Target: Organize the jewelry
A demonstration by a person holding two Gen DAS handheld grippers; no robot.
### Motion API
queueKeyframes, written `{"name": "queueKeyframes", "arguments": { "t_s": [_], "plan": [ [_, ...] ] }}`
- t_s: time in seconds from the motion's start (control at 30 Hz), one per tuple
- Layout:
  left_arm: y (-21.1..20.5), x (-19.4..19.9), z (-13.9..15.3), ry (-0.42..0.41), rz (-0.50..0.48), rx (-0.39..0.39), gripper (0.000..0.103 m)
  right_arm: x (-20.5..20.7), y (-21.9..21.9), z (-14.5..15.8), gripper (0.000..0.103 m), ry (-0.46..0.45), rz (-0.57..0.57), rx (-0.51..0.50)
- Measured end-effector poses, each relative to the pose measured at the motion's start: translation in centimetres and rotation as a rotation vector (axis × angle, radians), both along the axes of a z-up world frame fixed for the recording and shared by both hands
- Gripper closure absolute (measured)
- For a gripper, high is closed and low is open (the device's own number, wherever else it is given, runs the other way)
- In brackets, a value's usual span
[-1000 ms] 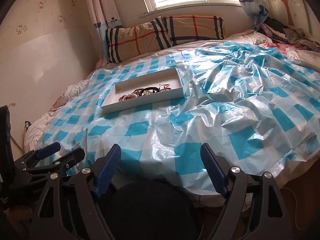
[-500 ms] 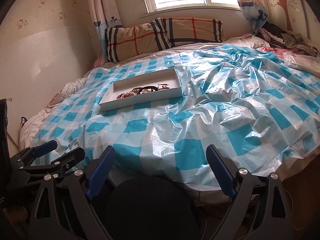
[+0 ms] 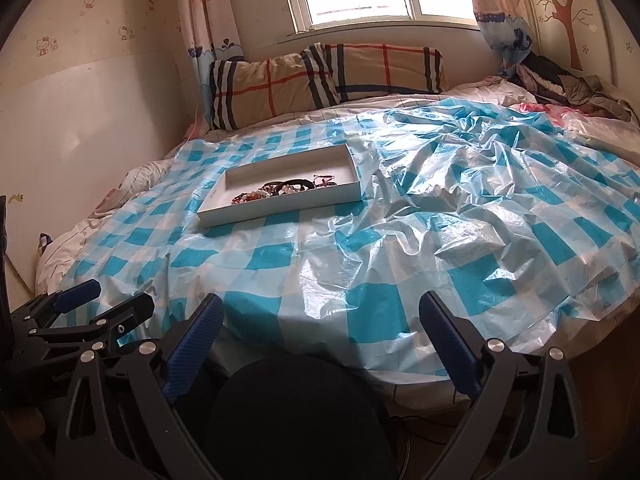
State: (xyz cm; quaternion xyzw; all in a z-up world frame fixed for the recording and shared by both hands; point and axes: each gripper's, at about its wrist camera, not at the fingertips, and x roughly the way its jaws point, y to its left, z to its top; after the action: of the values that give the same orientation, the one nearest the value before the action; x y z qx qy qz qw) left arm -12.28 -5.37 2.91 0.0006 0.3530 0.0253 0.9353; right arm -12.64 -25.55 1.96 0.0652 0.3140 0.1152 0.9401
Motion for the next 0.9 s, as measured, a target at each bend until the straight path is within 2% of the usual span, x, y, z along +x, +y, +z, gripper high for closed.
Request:
{"name": "queueKeyframes", "arguments": {
  "t_s": [0.9],
  "plan": [
    [1.3, 0.4, -0.7, 0.025, 0.029, -0.020, 0.008, -0.1, 0.1, -0.1, 0.008, 0.002, -0.001, -0.005]
  ]
}}
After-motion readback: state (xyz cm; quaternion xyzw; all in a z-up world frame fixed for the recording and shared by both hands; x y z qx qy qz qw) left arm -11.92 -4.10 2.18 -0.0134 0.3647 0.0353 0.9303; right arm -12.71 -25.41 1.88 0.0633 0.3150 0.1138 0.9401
